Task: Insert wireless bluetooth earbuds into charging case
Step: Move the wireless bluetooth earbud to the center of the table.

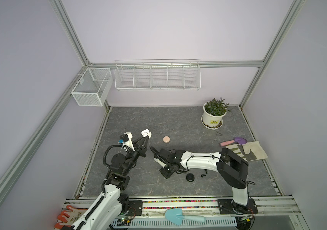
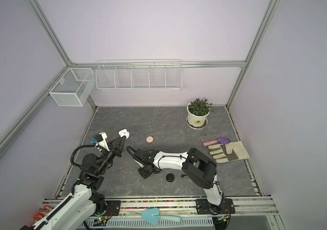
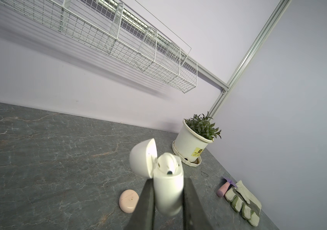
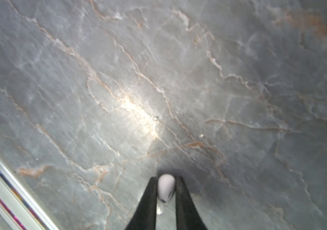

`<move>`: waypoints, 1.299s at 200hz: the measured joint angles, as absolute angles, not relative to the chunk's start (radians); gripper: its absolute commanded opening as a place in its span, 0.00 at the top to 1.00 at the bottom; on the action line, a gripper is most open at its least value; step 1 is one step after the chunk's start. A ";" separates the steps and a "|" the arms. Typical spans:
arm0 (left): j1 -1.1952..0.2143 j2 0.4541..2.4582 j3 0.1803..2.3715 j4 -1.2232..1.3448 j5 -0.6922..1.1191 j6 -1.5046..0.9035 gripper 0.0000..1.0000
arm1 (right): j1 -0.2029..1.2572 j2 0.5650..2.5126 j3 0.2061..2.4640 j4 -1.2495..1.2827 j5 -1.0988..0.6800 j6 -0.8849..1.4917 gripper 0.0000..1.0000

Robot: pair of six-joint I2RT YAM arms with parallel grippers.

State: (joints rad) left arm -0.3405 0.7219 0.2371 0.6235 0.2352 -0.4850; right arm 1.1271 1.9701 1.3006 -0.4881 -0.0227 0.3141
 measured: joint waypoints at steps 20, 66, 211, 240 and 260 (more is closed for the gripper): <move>-0.340 0.720 0.237 0.624 0.236 -0.485 1.00 | 1.116 1.965 1.293 -0.479 -0.023 0.315 0.81; -0.340 0.718 0.237 0.627 0.236 -0.486 1.00 | 1.042 1.927 1.237 -0.449 -0.023 0.337 0.81; -0.340 0.740 0.237 0.657 0.244 -0.488 1.00 | 0.990 1.908 1.228 -0.471 -0.015 0.408 0.72; -0.340 0.742 0.237 0.657 0.247 -0.488 1.00 | 0.990 1.910 1.250 -0.482 -0.015 0.412 0.71; -0.340 0.743 0.237 0.657 0.251 -0.488 1.00 | 0.990 1.916 1.258 -0.485 -0.015 0.411 0.71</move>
